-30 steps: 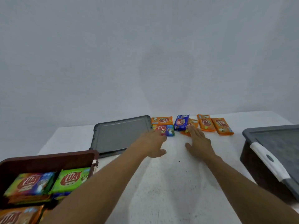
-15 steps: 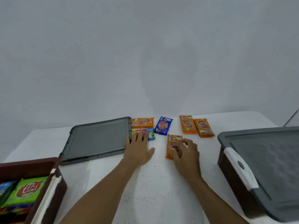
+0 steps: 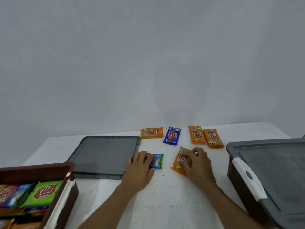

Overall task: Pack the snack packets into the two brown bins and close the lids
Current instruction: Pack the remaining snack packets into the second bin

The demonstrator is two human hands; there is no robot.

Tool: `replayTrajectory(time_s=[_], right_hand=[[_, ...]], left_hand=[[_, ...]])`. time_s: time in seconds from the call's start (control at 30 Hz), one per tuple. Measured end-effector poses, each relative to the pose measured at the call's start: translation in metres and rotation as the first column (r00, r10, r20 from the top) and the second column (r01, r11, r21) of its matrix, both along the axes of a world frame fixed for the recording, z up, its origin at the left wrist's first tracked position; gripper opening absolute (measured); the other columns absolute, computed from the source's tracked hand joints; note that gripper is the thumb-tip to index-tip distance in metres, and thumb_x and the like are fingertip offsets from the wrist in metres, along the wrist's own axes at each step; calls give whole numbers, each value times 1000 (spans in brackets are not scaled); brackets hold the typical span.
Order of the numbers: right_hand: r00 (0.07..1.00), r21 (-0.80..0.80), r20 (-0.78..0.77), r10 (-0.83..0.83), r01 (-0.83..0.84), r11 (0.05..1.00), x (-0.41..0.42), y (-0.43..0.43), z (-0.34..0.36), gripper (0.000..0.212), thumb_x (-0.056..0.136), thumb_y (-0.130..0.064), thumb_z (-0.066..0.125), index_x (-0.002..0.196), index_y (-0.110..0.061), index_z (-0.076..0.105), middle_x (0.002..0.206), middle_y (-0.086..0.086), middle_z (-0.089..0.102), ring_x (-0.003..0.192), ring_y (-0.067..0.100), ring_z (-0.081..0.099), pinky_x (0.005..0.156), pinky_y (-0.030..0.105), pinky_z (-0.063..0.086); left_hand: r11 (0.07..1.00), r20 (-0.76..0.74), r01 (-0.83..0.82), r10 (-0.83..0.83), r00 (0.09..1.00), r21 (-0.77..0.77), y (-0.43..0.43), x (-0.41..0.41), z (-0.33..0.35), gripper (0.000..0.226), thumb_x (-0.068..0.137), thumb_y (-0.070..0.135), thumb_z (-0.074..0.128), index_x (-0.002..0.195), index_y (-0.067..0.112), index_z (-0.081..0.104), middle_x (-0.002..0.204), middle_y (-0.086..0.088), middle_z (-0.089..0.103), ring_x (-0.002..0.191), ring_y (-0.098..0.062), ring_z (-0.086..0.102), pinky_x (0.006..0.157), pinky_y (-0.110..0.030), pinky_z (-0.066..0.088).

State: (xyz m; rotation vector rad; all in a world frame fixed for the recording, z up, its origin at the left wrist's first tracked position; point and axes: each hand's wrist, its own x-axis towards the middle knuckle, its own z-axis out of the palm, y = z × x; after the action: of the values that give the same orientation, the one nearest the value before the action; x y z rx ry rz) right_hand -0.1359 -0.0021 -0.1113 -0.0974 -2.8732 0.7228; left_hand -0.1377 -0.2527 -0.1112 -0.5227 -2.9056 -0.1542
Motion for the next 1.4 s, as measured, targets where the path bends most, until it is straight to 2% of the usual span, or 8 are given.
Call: replayTrajectory(time_s=[0.13,0.33,0.47,0.6,0.77,0.93,1.2,1.4], right_hand=[[998,-28,65,1,1,1000,-2,-1,3,54,88,-58,54,134,-31,44,153,-6,31,139,15,32,115,42,21],[998,-183,54,-20,29,983,-2,3,11,65,80,-53,69,134,-33,40,132,-4,48,123,16,45,109,40,29],[994,-356,107,-9,47,933,0,11,16,79,75,-50,76,140,-34,35,137,1,38,122,22,48,106,43,41],[958,-233,287,-18,88,969,2,12,30,108,70,-59,75,153,-24,16,150,5,33,131,23,43,103,37,41],[931,-202,364,22,56,978,17,6,39,78,65,-61,78,129,-29,48,126,2,56,107,18,57,88,30,51],[937,-303,349,-20,133,943,26,-1,50,53,66,-50,83,99,-22,52,97,0,59,82,13,59,66,24,51],[720,-116,629,294,-286,951,49,-25,82,48,79,-34,77,123,-21,61,122,0,61,103,13,60,88,24,51],[691,-67,633,350,-401,914,57,-95,123,41,91,-28,63,129,-19,53,118,-2,54,101,13,59,78,21,48]], left_hand=[[1000,105,26,-26,994,2,-5,-5,-2,66,91,60,18,145,25,34,156,0,28,143,-22,23,119,-50,11],[999,168,16,-22,985,37,2,-14,12,75,92,58,47,152,26,16,145,2,32,134,-16,32,118,-45,13],[997,187,-44,30,982,69,12,-16,27,74,84,54,64,143,22,31,133,0,37,121,-14,42,106,-31,31],[995,272,-95,81,959,38,11,-11,34,69,81,55,67,134,24,35,129,1,50,112,-13,52,94,-29,43],[997,430,-69,55,901,17,5,-5,47,71,77,50,74,131,24,36,124,0,57,103,-16,59,86,-33,54],[998,520,-44,12,854,49,1,-4,66,49,91,26,64,133,20,41,132,-6,54,110,-19,56,87,-30,52],[992,599,128,-106,794,6,-44,5,118,38,88,23,67,124,19,54,120,-2,60,99,-16,58,81,-29,48],[966,632,3,-171,756,257,-97,33,161,23,81,24,63,100,10,63,99,-10,69,89,-24,65,81,-38,52]])
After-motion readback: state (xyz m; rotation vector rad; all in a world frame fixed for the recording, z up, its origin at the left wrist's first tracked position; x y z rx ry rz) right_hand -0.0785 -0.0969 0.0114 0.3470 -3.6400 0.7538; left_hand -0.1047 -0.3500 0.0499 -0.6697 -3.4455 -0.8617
